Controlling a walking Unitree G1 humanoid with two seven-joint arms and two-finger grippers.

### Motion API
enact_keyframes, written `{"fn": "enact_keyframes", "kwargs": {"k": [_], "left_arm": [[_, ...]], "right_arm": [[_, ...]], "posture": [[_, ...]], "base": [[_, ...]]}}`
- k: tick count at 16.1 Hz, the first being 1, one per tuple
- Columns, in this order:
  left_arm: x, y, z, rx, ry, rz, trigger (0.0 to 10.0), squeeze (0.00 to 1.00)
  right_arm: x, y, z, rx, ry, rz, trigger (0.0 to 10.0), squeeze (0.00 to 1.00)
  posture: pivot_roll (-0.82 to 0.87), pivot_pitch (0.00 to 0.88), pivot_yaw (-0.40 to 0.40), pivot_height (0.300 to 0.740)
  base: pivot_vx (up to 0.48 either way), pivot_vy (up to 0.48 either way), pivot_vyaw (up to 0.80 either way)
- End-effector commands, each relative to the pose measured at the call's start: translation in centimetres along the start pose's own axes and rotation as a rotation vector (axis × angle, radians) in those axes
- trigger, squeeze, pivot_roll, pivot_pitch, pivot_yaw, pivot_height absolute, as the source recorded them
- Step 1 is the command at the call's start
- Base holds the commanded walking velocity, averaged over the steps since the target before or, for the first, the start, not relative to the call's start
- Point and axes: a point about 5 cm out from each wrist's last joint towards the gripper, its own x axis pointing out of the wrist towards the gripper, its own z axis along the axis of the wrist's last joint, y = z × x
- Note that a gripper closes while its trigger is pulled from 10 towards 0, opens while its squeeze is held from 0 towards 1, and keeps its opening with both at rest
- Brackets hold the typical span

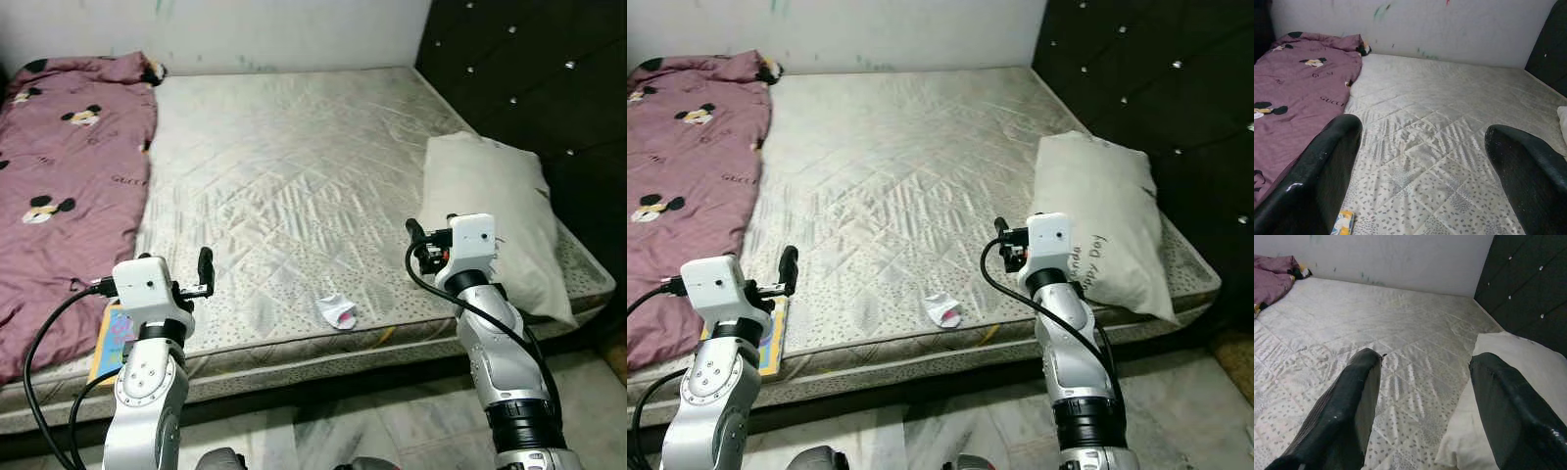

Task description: Clean up the room

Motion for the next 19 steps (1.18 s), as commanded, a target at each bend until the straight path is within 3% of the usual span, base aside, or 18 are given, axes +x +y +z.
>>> {"fn": "enact_keyframes", "kwargs": {"k": [1,8,16,17,19], "left_arm": [[-0.1,0.1,0.3,0.002,-0.005,-0.007,10.0,0.00],[0.1,-0.2,0.5,0.003,0.008,-0.022,10.0,0.00],[0.4,-0.4,0.4,0.003,0.012,-0.026,10.0,0.00],[0.3,-0.7,0.7,-0.032,-0.008,-0.066,10.0,0.00],[0.4,-0.9,0.6,-0.019,-0.002,-0.076,10.0,0.00]], "right_arm": [[-0.1,0.1,0.5,-0.007,-0.012,0.009,10.0,0.00],[0.0,0.1,0.8,-0.012,-0.004,0.010,10.0,0.00],[0.6,-0.2,1.0,-0.027,-0.005,0.003,10.0,0.00],[0.6,-0.3,1.0,-0.031,-0.005,0.000,10.0,0.00],[0.7,-0.5,0.9,-0.031,-0.004,-0.010,10.0,0.00]], "posture": [[-0.02,0.000,-0.022,0.740],[-0.03,0.000,-0.023,0.740],[-0.03,0.000,-0.025,0.740],[-0.03,0.000,-0.024,0.740],[-0.03,0.000,-0.023,0.740]], "base": [[0.334,0.000,0.00],[0.365,0.000,0.00],[0.091,0.000,0.00],[0.000,0.000,0.00],[0.285,0.000,0.00]]}}
